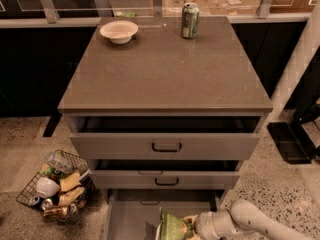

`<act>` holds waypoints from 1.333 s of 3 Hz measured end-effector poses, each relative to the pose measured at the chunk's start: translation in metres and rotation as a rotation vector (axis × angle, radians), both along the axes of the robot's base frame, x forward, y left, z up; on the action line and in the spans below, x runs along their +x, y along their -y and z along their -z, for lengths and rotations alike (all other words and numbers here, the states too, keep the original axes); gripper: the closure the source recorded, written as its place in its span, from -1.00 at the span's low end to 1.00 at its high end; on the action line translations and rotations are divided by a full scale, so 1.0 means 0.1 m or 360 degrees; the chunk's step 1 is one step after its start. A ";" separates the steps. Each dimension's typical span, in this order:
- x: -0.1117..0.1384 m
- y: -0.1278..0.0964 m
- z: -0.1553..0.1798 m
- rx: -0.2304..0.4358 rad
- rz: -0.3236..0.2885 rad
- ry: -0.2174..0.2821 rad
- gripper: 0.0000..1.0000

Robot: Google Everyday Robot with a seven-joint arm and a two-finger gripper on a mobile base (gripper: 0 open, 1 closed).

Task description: Pick green jalapeno chip bag from bottom drawer and place on counter

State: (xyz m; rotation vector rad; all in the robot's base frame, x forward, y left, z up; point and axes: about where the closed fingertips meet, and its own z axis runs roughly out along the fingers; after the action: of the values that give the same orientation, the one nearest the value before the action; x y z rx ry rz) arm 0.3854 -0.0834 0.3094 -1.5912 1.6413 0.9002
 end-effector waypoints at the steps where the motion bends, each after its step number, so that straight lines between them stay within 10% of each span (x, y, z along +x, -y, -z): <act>1: -0.02 0.11 -0.35 0.0014 0.0053 0.0067 1.00; 4: -0.08 0.34 -1.11 0.0040 0.0147 0.0252 1.00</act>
Offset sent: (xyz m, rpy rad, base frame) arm -0.0084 -0.0369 0.1183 0.0238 -0.1739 -0.1007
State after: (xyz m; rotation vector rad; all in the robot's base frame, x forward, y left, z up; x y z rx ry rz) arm 0.3772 -0.1175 0.4203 -1.5165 1.5725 0.7257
